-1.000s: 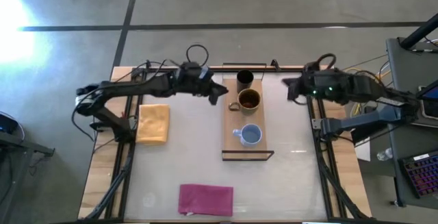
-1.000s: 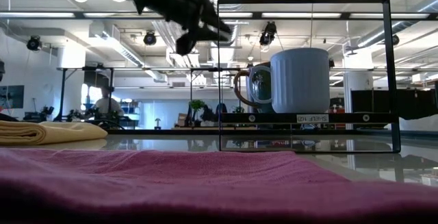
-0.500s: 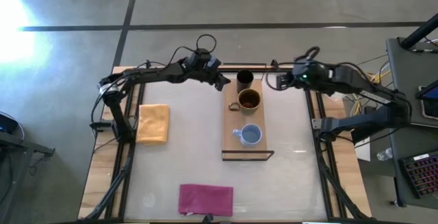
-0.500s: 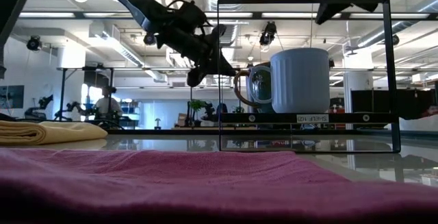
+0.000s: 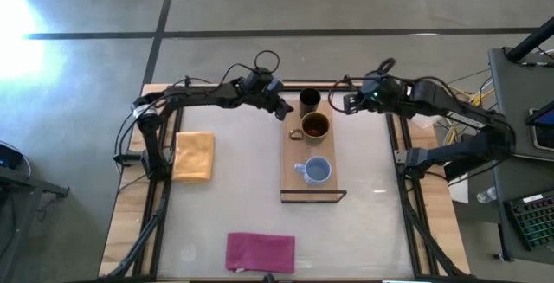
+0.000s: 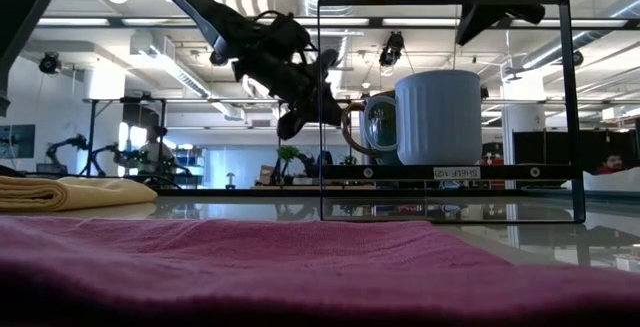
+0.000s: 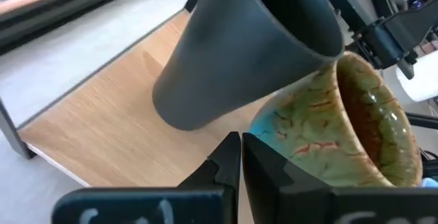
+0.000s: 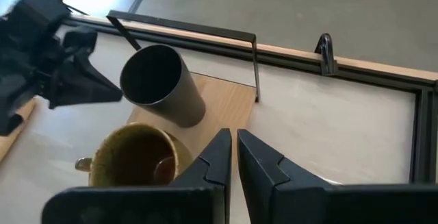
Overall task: Stack small to large cups/mugs on shelf
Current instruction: Adjust the black cup on the shelf
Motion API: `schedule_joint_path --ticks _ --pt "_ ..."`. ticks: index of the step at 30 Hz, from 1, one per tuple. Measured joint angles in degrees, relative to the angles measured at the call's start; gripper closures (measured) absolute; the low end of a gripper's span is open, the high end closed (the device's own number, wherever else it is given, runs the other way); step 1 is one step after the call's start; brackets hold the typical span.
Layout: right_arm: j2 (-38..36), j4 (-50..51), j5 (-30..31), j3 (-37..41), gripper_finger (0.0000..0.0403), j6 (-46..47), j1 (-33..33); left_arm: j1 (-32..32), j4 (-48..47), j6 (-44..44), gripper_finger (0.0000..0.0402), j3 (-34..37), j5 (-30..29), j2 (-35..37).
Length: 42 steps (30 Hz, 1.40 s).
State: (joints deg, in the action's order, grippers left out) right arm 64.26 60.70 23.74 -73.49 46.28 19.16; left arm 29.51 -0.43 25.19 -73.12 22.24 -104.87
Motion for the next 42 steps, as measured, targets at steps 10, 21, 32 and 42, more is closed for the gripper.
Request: schedule_joint_path --ticks 10,21,32,42 --pt "-1.92 0.05 0.27 0.01 0.0385 0.22 0.0 -0.8 5.27 0.13 0.04 -0.19 -0.32 -2.27" --pt "-2.09 0.43 0.29 0.1 0.0385 1.29 0.0 -0.84 10.05 1.27 0.04 -0.24 -0.22 -4.71" --pt "-2.0 0.42 0.47 0.42 0.0385 1.73 0.0 -0.6 12.48 1.24 0.04 -0.24 -0.76 -5.08" --pt "-2.0 0.42 0.79 0.46 0.0385 2.87 0.0 -0.17 13.91 0.96 0.04 -0.2 -2.66 -5.08"
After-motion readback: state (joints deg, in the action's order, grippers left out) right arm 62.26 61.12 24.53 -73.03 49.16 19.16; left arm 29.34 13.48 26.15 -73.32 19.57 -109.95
